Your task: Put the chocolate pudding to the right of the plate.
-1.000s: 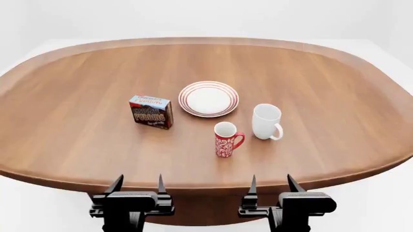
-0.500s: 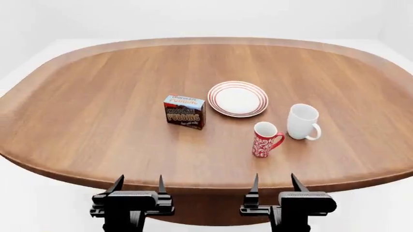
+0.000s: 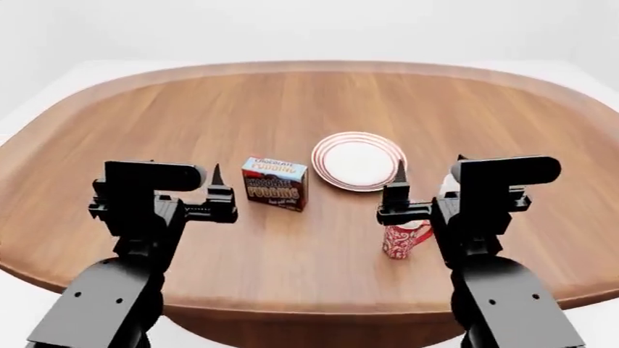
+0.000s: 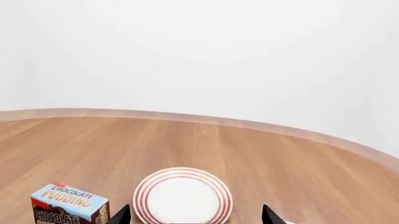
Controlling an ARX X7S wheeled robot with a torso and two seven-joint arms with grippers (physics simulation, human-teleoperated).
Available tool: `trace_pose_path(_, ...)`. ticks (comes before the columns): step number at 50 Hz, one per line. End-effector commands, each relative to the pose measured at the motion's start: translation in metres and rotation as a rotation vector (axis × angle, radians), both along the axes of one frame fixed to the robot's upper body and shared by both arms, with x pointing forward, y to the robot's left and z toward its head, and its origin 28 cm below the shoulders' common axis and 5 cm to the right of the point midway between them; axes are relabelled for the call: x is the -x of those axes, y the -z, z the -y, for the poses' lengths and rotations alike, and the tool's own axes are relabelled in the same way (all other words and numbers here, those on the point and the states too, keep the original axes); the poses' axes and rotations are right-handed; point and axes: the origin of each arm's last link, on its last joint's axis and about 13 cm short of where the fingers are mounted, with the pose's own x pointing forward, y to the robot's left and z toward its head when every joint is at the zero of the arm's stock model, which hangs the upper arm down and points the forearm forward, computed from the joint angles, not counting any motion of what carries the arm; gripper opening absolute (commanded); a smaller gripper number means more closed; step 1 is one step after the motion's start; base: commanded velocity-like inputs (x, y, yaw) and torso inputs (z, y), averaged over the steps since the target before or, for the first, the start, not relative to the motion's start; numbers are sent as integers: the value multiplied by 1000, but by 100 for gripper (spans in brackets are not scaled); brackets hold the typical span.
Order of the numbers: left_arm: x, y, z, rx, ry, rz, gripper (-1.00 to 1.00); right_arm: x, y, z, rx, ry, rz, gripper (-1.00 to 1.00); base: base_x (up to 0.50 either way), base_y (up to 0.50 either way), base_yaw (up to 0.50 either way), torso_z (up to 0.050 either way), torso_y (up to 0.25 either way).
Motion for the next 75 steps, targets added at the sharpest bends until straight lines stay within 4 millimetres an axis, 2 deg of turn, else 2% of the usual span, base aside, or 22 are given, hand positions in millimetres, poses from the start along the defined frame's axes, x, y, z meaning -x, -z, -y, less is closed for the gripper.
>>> trace_pose_path(1,-2,-29,-4,-27,-3,27,100,-2,-33,5,22,-9,14,100,500,102,0,0,0)
trace_pose_path(20,-1,-29,-8,-27,-11,25,100,-6,-32,3,25,-21,7,100,500,181,0,0,0)
trace_pose_path(70,-1,-32,-9,-30,-8,31,100,-12,-34,6,36,-7,4,100,500,0,0,0,1)
trace_pose_path(75,-1,-33,-9,-31,-9,33,100,-16,-36,6,72,18,-24,100,0,0,0,0,0)
